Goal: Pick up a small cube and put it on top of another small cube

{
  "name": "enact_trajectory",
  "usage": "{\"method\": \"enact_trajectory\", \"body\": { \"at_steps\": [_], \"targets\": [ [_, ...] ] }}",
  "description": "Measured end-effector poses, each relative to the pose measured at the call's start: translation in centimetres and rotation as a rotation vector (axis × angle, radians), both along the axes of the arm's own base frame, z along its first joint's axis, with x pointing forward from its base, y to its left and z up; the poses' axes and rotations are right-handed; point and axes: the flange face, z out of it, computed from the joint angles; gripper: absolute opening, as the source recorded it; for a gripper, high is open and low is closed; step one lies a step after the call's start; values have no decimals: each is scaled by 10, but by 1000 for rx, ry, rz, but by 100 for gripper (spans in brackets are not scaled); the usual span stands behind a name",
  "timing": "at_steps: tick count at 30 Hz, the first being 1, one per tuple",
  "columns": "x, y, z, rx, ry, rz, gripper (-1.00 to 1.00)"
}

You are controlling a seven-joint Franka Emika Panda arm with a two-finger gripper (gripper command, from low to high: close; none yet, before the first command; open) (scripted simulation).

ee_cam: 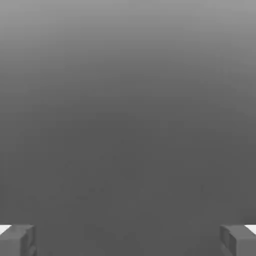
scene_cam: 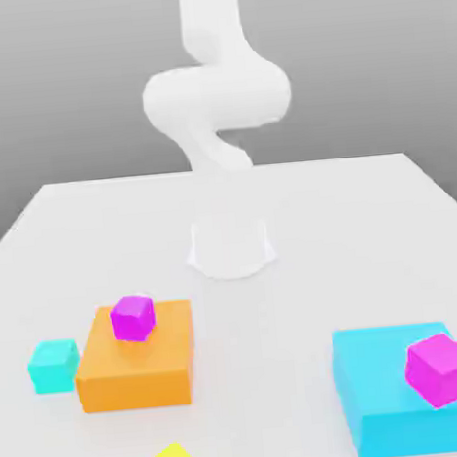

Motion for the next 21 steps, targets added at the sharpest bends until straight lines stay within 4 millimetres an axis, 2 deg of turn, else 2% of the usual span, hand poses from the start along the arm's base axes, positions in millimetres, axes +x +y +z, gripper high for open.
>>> {"method": "enact_trajectory", "body": {
  "at_steps": [5,11,16,21],
  "targets": [
    [60,-13,-74,47,129,-140,0],
    [110,-35,-173,107,273,-302,0],
    [134,-54,-262,162,389,-435,0],
    [140,-74,-353,225,504,-575,0]
  ]
}}
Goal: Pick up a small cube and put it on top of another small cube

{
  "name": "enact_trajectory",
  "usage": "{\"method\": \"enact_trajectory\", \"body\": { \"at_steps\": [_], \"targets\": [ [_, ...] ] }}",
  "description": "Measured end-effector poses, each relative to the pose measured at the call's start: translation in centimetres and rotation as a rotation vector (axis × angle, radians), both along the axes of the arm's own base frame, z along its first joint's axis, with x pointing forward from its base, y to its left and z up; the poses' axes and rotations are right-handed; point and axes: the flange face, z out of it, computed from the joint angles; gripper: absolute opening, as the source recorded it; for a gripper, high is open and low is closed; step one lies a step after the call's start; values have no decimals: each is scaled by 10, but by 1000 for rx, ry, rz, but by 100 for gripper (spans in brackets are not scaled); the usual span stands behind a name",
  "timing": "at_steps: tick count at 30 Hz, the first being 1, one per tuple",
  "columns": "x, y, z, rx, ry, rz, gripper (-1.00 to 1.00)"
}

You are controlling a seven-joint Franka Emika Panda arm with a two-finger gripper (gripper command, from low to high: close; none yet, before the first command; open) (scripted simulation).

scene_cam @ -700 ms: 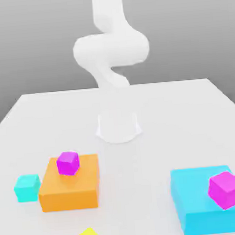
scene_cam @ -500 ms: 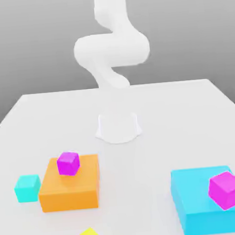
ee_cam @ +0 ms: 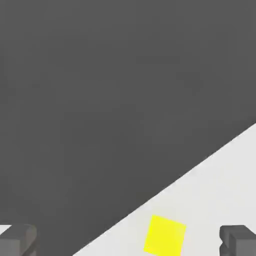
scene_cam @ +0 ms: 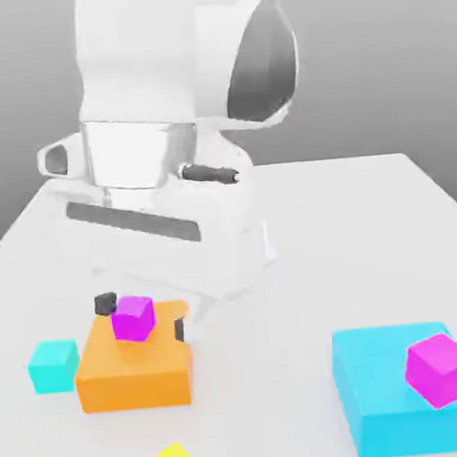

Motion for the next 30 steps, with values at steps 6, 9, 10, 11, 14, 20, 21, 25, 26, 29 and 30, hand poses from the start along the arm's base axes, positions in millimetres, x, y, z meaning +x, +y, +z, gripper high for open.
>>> {"method": "enact_trajectory", "body": {
  "at_steps": [6,9,10,11,14,20,21,25,26,29,30],
  "targets": [
    [-12,-9,-108,80,133,-159,0],
    [-16,-11,-154,100,163,-198,0],
    [-16,-11,-168,101,165,-201,0],
    [-17,-11,-182,102,167,-203,0],
    [-18,-11,-194,102,167,-203,-100],
    [-17,-11,-186,102,166,-204,-100],
    [-17,-11,-175,102,166,-204,-100],
    [-11,23,-123,99,169,-99,-100],
    [-8,48,-111,95,171,-23,-100],
    [-8,123,-78,81,177,207,-100],
    [-11,148,-67,74,180,284,-100]
  ]
}}
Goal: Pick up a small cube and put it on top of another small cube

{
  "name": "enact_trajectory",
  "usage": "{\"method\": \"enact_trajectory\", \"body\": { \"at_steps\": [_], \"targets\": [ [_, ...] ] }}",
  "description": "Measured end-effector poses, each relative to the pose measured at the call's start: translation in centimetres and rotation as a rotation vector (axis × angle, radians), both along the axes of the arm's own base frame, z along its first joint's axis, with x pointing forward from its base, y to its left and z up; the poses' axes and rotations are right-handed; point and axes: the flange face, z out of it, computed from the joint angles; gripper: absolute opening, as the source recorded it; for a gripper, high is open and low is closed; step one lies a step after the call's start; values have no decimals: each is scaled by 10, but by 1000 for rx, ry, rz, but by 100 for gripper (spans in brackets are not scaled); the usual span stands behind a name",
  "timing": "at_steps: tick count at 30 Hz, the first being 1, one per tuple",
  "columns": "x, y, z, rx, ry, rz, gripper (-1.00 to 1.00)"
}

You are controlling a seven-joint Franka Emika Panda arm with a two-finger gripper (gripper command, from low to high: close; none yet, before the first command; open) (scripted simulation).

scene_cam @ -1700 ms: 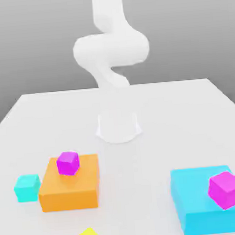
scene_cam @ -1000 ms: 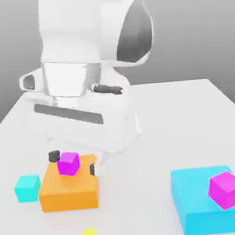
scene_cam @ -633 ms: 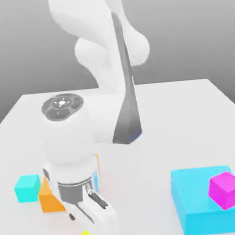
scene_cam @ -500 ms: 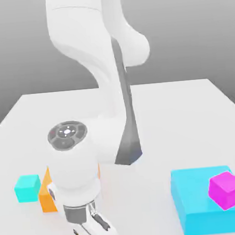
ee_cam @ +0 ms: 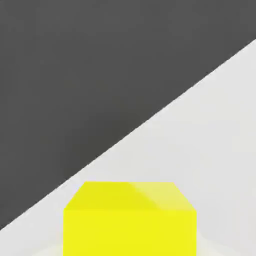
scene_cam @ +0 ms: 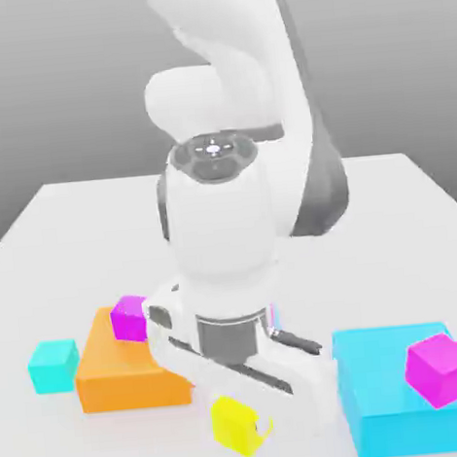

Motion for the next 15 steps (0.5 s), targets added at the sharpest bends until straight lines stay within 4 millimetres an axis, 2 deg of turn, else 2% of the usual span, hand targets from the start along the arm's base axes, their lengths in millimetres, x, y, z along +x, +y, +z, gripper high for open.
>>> {"method": "enact_trajectory", "body": {
  "at_steps": [2,4,5,8,9,15],
  "targets": [
    [-11,50,21,-1,-1,158,-100],
    [-35,117,41,-5,-1,360,-100],
    [-48,148,44,-11,-1,461,-100],
    [-53,159,13,-17,0,516,-100],
    [-54,160,4,-17,0,520,100],
    [-55,160,0,-17,0,522,100]
  ]
}}
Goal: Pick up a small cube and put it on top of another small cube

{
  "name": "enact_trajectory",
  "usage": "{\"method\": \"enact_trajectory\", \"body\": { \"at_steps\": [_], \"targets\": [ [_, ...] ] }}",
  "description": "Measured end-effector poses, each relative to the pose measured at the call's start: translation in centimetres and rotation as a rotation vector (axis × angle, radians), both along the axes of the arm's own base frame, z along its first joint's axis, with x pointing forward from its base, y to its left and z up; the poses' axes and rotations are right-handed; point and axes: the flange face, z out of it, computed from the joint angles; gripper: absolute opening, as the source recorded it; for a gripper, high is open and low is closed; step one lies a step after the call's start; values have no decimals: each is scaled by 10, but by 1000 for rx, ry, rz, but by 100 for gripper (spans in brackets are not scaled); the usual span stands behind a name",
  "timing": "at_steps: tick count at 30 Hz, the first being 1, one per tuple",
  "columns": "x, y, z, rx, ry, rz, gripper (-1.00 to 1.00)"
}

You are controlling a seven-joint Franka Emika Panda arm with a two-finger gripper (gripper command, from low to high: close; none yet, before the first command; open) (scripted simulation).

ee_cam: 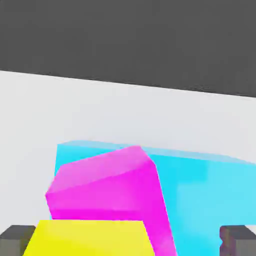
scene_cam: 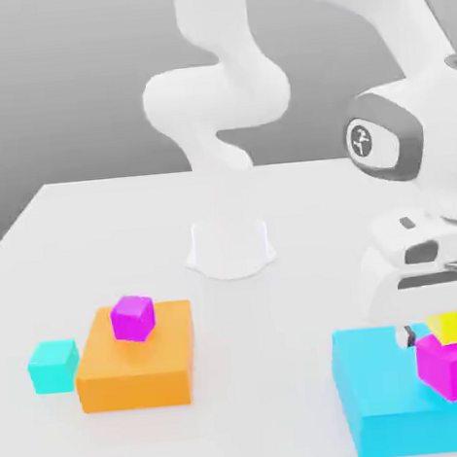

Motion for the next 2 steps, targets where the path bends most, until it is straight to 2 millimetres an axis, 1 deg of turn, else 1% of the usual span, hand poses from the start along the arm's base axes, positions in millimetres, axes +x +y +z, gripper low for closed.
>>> {"method": "enact_trajectory", "body": {
  "at_steps": [1,2],
  "targets": [
    [0,0,6,-1,-1,0,100],
    [1,0,17,-2,-1,0,100]
  ]
}}
